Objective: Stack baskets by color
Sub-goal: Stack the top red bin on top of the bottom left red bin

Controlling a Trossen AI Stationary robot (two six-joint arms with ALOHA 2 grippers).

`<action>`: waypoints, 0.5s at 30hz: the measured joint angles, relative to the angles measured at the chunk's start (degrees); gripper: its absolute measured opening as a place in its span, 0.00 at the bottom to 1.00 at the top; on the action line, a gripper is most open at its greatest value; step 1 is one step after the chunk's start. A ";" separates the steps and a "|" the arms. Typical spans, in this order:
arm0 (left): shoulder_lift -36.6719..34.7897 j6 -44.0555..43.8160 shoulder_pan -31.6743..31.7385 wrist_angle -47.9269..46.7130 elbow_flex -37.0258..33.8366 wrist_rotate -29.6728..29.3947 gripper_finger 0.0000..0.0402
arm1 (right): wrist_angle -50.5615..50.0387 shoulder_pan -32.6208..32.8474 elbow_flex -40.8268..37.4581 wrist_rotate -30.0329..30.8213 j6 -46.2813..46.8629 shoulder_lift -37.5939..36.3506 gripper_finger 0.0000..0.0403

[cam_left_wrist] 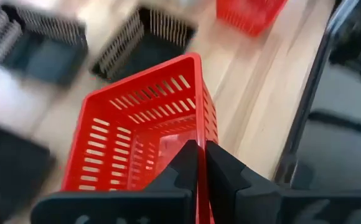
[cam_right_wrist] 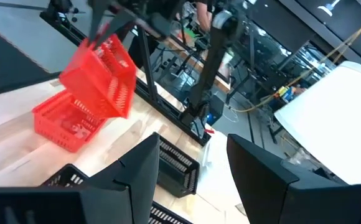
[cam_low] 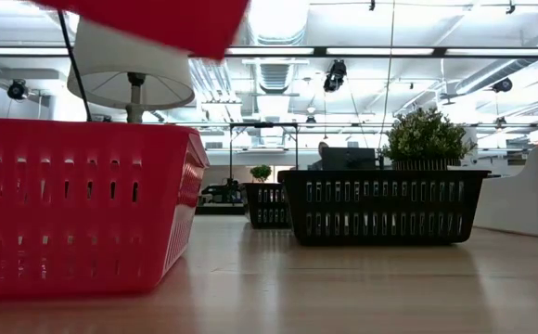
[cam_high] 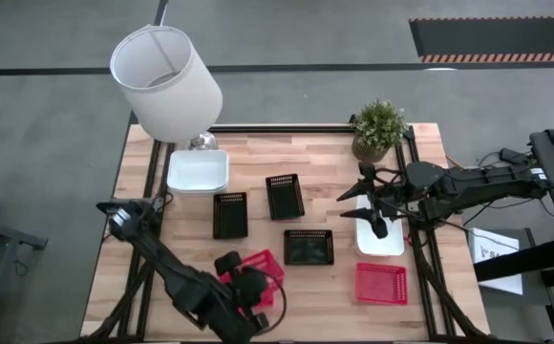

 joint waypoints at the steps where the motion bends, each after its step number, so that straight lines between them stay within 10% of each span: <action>1: 1.20 -0.74 -0.18 -1.69 1.70 0.73 0.00 | -0.02 0.00 -0.01 0.05 0.04 0.00 0.45; 15: 8.88 3.88 -2.56 -10.28 5.32 0.28 0.00 | -0.12 0.00 -0.11 0.23 0.94 0.02 0.45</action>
